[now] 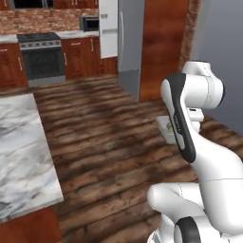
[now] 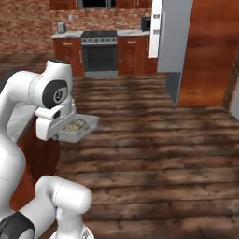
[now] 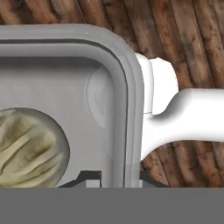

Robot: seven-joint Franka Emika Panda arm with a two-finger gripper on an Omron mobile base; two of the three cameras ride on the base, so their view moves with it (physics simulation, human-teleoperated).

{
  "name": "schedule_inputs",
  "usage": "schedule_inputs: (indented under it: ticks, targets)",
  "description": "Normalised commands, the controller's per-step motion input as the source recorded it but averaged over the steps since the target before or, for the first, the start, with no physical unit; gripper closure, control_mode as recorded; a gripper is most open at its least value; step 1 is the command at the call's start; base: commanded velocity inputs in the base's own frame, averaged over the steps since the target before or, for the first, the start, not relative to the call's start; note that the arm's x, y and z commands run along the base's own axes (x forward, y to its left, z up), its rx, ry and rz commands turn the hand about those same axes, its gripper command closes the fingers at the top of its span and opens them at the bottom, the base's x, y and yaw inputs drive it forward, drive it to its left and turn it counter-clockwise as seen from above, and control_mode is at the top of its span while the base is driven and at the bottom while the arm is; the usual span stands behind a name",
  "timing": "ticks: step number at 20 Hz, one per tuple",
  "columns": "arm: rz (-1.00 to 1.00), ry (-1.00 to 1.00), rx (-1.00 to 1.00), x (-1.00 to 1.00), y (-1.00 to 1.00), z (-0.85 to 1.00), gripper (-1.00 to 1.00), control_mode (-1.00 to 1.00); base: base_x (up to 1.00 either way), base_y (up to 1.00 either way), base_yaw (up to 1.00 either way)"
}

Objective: Place two dumplings into each of the tupperware containers and then place the containers in the fridge.

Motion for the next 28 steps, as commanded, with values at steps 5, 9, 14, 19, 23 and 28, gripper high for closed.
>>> schedule_inputs:
  ticks: [5,9,14,19,23,28]
  targets:
    - [0.0,0.0,0.0,0.0,0.0,0.0,1.0,1.0,1.0,-0.6,0.44]
    - [0.0,0.0,0.0,0.0,0.0,0.0,1.0,1.0,1.0,-0.37,0.35]
    - [0.0,0.0,0.0,0.0,0.0,0.0,1.0,1.0,1.0,-0.22,0.27]
    - [0.0,0.0,0.0,0.0,0.0,0.0,1.0,1.0,1.0,-0.25,0.08]
    - [0.0,0.0,0.0,0.0,0.0,0.0,1.0,1.0,1.0,-0.16,0.0]
    - [0.0,0.0,0.0,0.0,0.0,0.0,1.0,1.0,1.0,-0.16,-0.06]
